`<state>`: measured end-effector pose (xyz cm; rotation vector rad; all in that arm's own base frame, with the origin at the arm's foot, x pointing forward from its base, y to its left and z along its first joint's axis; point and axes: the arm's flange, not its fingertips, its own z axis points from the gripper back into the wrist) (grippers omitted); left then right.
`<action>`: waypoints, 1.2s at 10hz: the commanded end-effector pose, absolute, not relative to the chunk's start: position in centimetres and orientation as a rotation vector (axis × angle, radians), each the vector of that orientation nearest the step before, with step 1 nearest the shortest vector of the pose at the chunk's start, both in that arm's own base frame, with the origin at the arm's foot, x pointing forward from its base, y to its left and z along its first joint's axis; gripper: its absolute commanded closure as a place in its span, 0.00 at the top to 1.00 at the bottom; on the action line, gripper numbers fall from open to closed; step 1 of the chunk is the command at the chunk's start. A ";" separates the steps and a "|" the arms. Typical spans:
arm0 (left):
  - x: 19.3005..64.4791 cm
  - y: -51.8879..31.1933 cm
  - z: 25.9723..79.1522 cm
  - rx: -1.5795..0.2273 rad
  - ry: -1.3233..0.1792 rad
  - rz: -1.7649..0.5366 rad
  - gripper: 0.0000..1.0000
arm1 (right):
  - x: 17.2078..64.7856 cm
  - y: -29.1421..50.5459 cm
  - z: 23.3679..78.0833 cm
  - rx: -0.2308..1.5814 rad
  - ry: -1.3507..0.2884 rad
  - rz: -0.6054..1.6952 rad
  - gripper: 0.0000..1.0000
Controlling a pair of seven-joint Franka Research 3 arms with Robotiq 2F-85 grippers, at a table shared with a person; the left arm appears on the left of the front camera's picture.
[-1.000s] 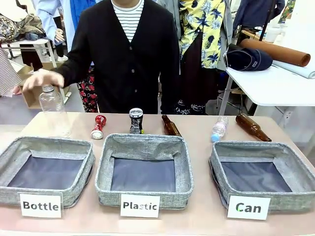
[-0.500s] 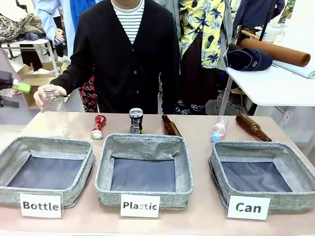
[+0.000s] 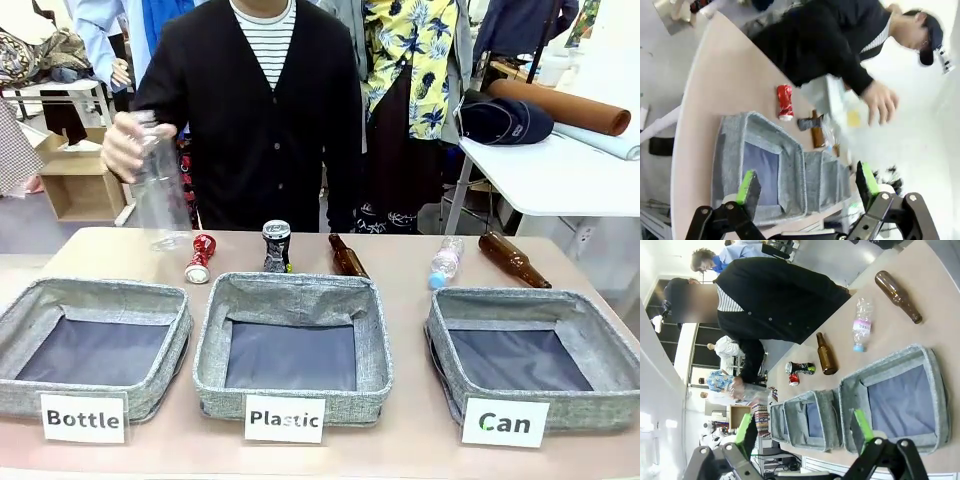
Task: Sort the can waste into the basket.
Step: Pick up the can waste from the table and place it in the right Fabric basket.
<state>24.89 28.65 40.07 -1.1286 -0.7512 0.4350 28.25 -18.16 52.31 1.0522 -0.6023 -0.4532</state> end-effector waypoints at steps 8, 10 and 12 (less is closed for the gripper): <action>29.3 23.8 41.4 -1.213 -0.752 0.339 1.00 | 28.5 -18.3 52.3 1.062 -0.628 -0.427 1.00; 30.9 19.7 43.8 -1.137 -0.694 0.197 1.00 | 28.5 -18.3 52.3 1.062 -0.628 -0.427 1.00; 34.9 13.0 46.7 -0.988 -0.607 -0.058 1.00 | 28.5 -18.3 52.3 1.062 -0.628 -0.427 1.00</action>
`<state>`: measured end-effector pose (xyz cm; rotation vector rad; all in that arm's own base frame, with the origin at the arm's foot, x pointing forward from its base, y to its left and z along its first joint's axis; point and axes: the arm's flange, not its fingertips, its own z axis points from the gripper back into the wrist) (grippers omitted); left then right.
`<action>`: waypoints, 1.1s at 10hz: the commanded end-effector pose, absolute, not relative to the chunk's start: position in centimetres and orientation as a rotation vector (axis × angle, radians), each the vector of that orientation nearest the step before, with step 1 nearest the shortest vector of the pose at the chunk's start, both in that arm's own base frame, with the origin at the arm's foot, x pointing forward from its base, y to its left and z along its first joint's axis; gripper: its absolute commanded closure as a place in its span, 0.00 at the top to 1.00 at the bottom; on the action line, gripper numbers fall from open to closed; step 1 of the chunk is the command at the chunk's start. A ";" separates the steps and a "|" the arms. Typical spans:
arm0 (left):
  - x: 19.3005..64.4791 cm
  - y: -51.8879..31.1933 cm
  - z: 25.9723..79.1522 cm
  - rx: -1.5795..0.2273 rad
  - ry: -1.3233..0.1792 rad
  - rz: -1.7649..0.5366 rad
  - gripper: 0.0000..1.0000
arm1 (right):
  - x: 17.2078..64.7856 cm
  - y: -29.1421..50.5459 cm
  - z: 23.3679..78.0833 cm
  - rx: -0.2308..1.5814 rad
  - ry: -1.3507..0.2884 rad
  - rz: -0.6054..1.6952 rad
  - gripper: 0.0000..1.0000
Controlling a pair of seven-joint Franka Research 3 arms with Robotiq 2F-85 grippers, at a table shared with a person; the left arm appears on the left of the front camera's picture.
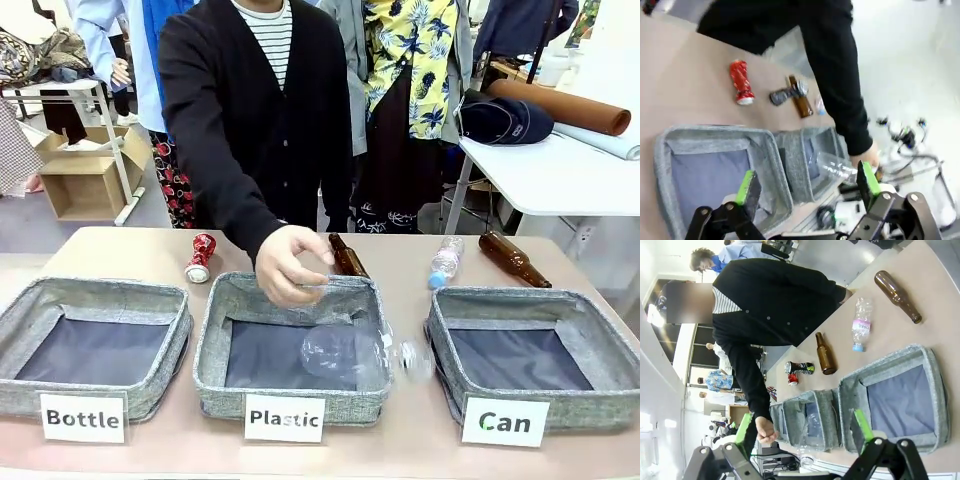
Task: Sort the can waste into the basket.
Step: Pick up the can waste from the table and place it in the right Fabric basket.
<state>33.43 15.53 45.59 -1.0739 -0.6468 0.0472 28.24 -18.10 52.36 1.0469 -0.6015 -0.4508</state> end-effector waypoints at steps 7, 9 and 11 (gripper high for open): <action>31.7 18.1 43.2 -1.102 -0.648 0.132 1.00 | 28.5 -18.3 52.3 1.062 -0.628 -0.427 1.00; 33.1 16.2 44.5 -1.041 -0.641 0.051 1.00 | 28.5 -18.3 52.3 1.062 -0.628 -0.427 1.00; 36.4 9.9 47.1 -0.895 -0.652 -0.178 1.00 | 28.5 -18.3 52.3 1.062 -0.628 -0.427 1.00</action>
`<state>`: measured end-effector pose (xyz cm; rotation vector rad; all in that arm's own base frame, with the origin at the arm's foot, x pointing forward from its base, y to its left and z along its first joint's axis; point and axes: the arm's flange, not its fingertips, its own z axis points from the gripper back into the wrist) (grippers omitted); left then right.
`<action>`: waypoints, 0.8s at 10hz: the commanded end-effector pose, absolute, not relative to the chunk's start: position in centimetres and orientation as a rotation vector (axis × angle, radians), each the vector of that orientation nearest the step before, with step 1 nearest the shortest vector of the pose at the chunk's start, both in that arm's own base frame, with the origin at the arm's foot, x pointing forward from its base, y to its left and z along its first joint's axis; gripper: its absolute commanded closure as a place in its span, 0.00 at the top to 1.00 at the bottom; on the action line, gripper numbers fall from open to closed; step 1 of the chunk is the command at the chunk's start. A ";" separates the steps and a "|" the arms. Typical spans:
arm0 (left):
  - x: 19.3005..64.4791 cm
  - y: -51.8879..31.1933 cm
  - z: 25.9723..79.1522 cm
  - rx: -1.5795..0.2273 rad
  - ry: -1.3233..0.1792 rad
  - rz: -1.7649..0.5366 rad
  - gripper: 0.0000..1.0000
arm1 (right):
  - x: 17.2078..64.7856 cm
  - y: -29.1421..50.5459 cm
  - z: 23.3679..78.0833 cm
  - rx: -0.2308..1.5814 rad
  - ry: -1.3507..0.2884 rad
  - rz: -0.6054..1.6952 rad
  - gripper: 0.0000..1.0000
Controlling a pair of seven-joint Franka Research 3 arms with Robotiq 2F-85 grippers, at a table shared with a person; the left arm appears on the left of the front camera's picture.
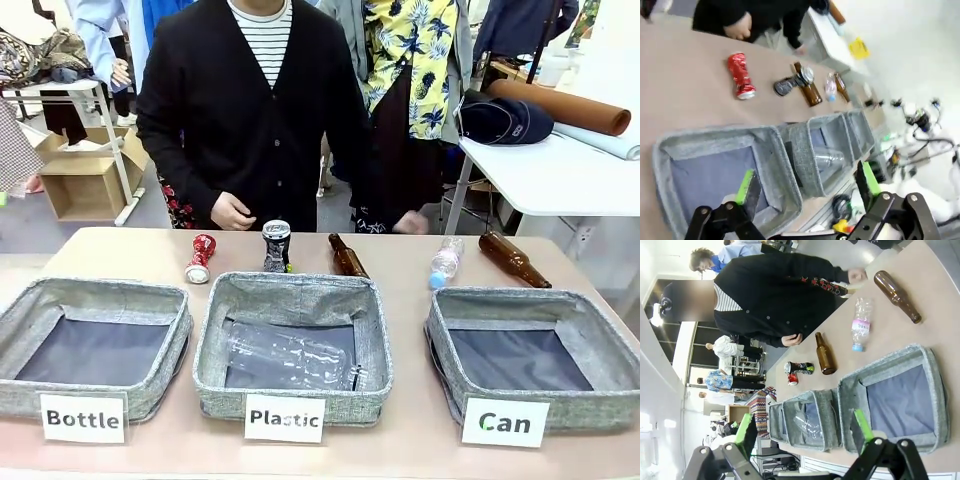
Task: Sort the can waste into the basket.
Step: Pick up the can waste from the table and place it in the right Fabric basket.
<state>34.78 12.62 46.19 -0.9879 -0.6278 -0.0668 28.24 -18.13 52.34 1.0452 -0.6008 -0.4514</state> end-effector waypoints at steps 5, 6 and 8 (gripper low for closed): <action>43.9 -8.6 45.2 -0.656 -0.931 -0.629 1.00 | 28.5 -18.3 52.3 1.062 -0.628 -0.427 1.00; 44.8 -8.3 43.7 -0.652 -0.991 -0.654 1.00 | 28.5 -18.3 52.3 1.062 -0.628 -0.427 1.00; 45.8 -5.6 42.4 -0.744 -1.113 -0.554 1.00 | 28.5 -18.3 52.3 1.062 -0.628 -0.427 1.00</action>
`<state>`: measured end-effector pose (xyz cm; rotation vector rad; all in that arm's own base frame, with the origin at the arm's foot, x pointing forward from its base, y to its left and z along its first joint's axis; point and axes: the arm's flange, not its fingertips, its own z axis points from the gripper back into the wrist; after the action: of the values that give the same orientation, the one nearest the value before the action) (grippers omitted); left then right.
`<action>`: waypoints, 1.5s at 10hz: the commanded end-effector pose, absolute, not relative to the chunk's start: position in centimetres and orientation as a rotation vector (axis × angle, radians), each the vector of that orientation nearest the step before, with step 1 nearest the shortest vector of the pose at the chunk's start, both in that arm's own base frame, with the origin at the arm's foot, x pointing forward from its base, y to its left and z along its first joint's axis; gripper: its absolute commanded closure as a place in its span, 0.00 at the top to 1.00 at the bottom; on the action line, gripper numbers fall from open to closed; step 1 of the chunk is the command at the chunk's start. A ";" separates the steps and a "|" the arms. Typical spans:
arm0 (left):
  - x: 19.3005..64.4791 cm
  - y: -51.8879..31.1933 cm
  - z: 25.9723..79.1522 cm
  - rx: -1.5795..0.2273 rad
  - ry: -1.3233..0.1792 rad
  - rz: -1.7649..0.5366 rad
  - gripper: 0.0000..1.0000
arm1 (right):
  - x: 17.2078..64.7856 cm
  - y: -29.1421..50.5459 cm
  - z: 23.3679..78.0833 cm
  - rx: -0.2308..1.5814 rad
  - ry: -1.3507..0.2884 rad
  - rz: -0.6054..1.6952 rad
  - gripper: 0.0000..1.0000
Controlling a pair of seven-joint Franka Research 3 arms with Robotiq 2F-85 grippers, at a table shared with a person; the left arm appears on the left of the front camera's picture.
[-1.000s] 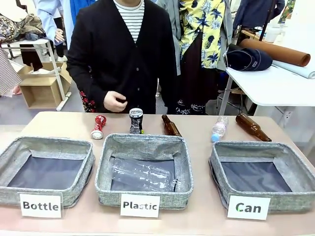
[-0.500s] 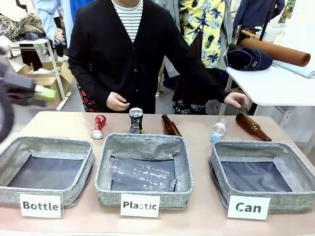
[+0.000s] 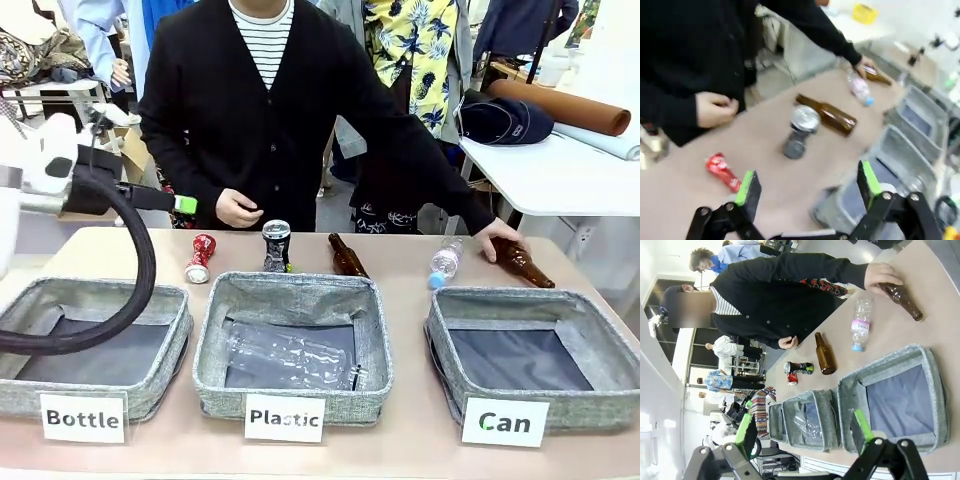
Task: Sort the can waste into the basket.
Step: Pick up the can waste from the table and place it in the right Fabric basket.
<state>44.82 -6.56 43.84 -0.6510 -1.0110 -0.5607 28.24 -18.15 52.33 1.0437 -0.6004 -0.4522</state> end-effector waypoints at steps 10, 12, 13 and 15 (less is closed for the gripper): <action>53.6 -7.0 40.9 -0.743 -1.050 -1.303 1.00 | 28.5 -18.3 52.3 1.062 -0.628 -0.427 1.00; 52.1 -0.3 41.0 -0.832 -1.082 -1.154 1.00 | 28.5 -18.3 52.3 1.062 -0.628 -0.427 1.00; 49.5 4.1 41.2 -0.808 -1.116 -1.072 1.00 | 28.5 -18.3 52.3 1.062 -0.628 -0.427 1.00; 42.0 12.4 40.6 -0.773 -1.189 -0.899 1.00 | 28.5 -18.3 52.3 1.062 -0.628 -0.427 1.00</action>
<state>46.20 10.26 40.26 -0.7834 -1.1433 -0.9658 28.27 -18.11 52.30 1.0427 -0.5985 -0.4504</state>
